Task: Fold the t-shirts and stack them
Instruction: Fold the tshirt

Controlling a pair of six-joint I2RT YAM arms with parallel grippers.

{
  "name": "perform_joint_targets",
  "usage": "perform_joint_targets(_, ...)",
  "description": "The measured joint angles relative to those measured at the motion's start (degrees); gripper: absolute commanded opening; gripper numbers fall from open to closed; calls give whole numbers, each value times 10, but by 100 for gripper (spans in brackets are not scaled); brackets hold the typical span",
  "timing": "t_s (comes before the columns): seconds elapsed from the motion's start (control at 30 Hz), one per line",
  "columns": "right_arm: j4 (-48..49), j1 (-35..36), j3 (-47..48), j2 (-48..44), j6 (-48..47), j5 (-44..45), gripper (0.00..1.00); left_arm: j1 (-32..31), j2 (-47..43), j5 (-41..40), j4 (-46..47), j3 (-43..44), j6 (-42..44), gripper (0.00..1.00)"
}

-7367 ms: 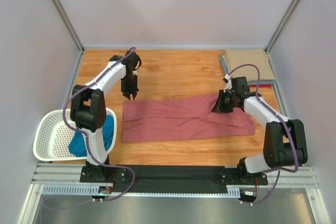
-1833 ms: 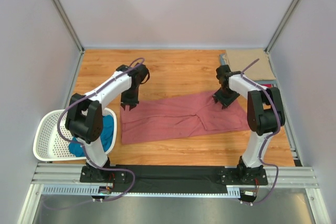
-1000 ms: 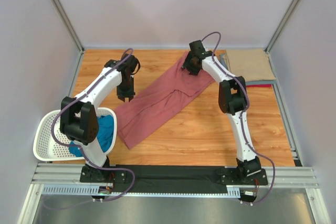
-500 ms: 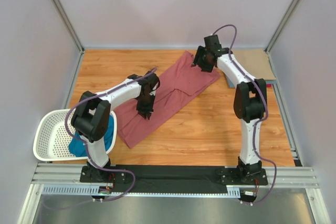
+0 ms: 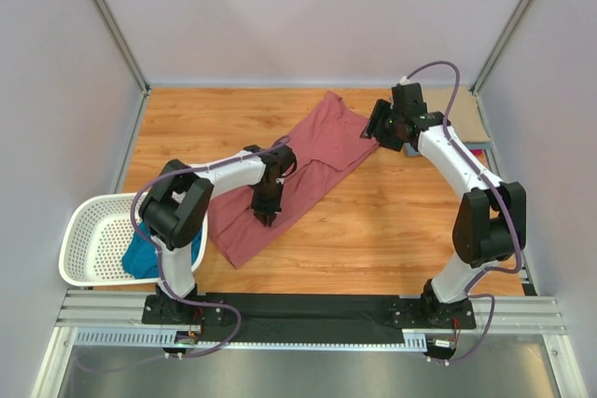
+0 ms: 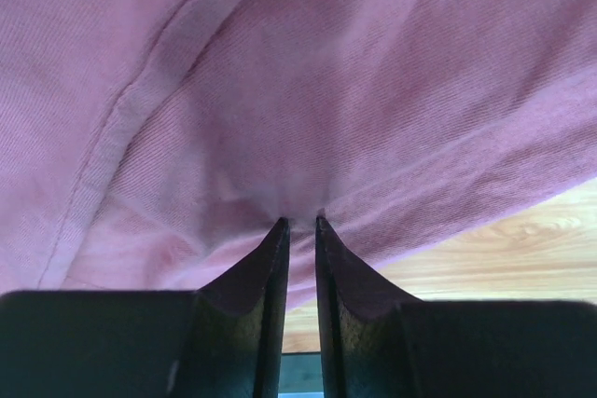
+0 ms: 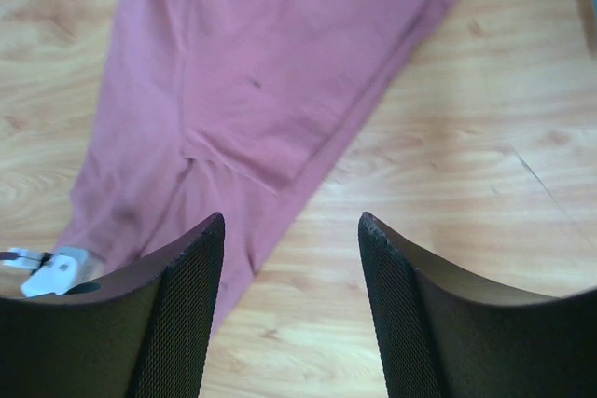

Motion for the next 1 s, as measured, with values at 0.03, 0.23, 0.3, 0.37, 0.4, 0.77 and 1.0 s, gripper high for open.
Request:
perform_joint_targets(0.03,3,-3,-19,-7,0,0,61,-7,-1,0,0,-2,-7,24)
perform_joint_targets(0.23,26,-25,-114,-56,7,-5,59,-51,-3,10,2,-5,-61,25)
perform_joint_targets(0.3,53,-38,-142,-64,14,-14,57,-68,-6,17,4,-9,-83,27)
perform_joint_targets(0.37,81,-52,-160,-61,21,-24,56,-83,-16,25,11,-20,-102,28)
perform_joint_targets(0.4,95,-59,-166,-55,25,-28,55,-87,-22,26,14,-27,-108,29)
perform_joint_targets(0.77,221,-88,-109,130,82,-40,47,-126,-131,43,28,-55,-92,29)
perform_joint_targets(1.0,245,-99,-62,199,101,-33,41,-150,-128,45,47,-142,-83,29)
